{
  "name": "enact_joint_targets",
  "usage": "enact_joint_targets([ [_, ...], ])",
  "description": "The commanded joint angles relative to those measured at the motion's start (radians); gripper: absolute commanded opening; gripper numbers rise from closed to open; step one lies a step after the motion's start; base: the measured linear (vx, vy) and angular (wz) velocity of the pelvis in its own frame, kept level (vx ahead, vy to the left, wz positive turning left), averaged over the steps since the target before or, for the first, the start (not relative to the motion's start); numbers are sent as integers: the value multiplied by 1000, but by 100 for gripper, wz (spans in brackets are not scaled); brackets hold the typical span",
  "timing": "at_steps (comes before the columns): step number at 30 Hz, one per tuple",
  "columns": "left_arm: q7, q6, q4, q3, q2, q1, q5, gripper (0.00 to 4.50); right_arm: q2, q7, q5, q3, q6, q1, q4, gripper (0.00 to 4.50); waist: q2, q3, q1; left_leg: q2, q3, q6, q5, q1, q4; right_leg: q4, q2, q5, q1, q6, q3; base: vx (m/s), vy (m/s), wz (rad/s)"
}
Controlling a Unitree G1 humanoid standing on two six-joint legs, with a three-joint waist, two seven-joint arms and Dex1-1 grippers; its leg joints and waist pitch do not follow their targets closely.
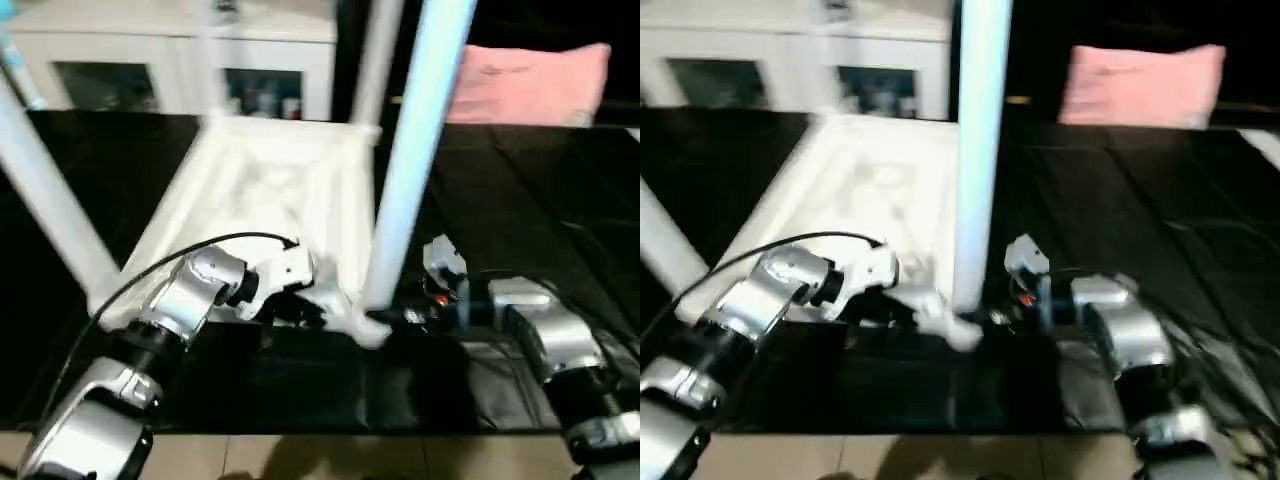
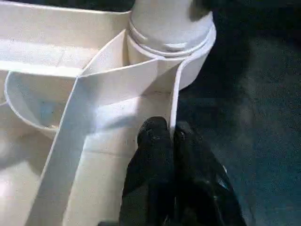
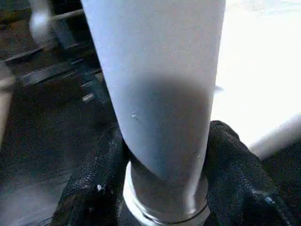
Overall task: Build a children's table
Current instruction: Rotate leg to tighten
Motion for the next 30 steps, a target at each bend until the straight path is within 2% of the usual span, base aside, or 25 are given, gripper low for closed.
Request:
enact_joint_targets([
  [1, 104, 88, -80, 51, -50, 20, -33, 0, 58, -133, -46, 19, 55, 20, -30, 200, -9, -62, 4, 14, -9, 34, -221, -8, -65, -96, -64, -461, 57, -113, 43, 0, 0, 0],
  [4, 185, 158, -130, 57, -101, 44, -10, 0, 154, -339, -79, -17, 125, 3, -22, 198, -7, -63, -16, 12, -8, 36, -215, -7, -62, -101, -61, -472, 51, -109, 43, 0, 0, 0],
  [6, 292, 189, -107, 63, -158, 33, 19, 0, 220, -499, -101, -41, 162, -30, 4, 197, -5, -60, -33, 7, -9, 34, -236, -6, -61, -110, -58, -520, 47, -89, 38, 0, 0, 0],
  [8, 355, 195, -76, 65, -191, 13, 32, 0, 255, -585, -122, -44, 151, -54, 30, 197, -2, -60, -40, 6, -10, 31, -259, 0, -58, -115, -57, -539, 42, -84, 36, 0, 0, 0],
  [10, 397, 192, -47, 69, -214, -7, 37, 0, 282, -652, -134, -51, 146, -79, 56, 197, 1, -63, -43, 8, -13, 35, -260, -1, -62, -114, -59, -504, 45, -91, 37, 0, 0, 0],
  [12, 431, 185, -26, 66, -228, -24, 48, 0, 309, -705, -144, -59, 152, -99, 70, 197, 2, -66, -47, 12, -14, 38, -259, -4, -65, -105, -56, -427, 46, -117, 41, 0, 0, 0],
  [15, 449, 143, 13, 58, -234, -52, 66, 0, 348, -773, -157, -77, 181, -118, 74, 197, 0, -67, -45, 10, -12, 46, -236, -7, -65, -98, -58, -368, 51, -138, 46, 0, 0, 0],
  [17, 437, 121, 24, 52, -228, -56, 69, 0, 351, -774, -159, -75, 184, -110, 63, 252, -1, -67, -41, 11, -11, 50, -223, -8, -65, -97, -61, -351, 54, -143, 47, 0, 0, 0],
  [21, 429, 92, 55, 44, -206, -63, 78, 0, 348, -778, -141, -75, 176, -78, 19, 275, 0, -66, -31, 15, -9, 51, -209, -7, -66, -95, -63, -346, 54, -139, 50, 0, 0, 0],
  [24, 422, 80, 62, 43, -196, -64, 76, 0, 333, -775, -147, -77, 169, -62, -6, 314, -1, -65, -27, 16, -9, 45, -217, -5, -68, -95, -63, -345, 53, -142, 51, 0, 0, 0],
  [25, 419, 65, 67, 41, -188, -64, 78, 0, 320, -756, -134, -84, 174, -49, -31, 314, 0, -64, -27, 16, -9, 44, -221, -4, -69, -96, -63, -349, 52, -142, 51, 0, 0, 0],
  [26, 413, 53, 71, 39, -180, -63, 80, 0, 308, -739, -124, -91, 175, -36, -57, 320, -6, -64, -24, 15, -7, 46, -220, -4, -68, -97, -63, -352, 53, -135, 52, 0, 0, 0],
  [28, 409, 44, 74, 38, -174, -62, 81, 0, 297, -732, -118, -99, 174, -25, -78, 337, -3, -65, -20, 16, -9, 49, -212, -5, -69, -94, -65, -344, 54, -134, 53, 0, 0, 0],
  [30, 395, -8, 90, 32, -152, -59, 86, 0, 261, -673, -86, -118, 144, 17, -142, 354, -6, -63, -18, 15, -8, 49, -222, -4, -69, -98, -64, -367, 54, -121, 52, 0, 0, 0],
])
